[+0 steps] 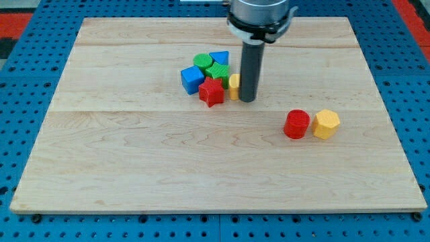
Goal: Move yellow hexagon parallel right to yellow heart
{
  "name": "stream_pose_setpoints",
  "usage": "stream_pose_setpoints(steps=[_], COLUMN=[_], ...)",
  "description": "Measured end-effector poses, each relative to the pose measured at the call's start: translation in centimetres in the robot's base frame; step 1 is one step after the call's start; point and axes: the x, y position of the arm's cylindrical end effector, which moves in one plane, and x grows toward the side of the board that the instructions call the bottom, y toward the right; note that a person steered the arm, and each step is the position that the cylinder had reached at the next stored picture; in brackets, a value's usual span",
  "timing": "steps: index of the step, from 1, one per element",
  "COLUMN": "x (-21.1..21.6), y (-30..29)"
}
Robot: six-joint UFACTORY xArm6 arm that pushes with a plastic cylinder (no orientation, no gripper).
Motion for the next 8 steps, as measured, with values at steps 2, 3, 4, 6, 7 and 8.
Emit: stream_pose_setpoints(steps=[2,3,4,6,7,8], x=[0.3,-0.2,0.5,9.5,5.6,3.3], y=[3.2,10.2,17.4,16.0,13.6,12.3])
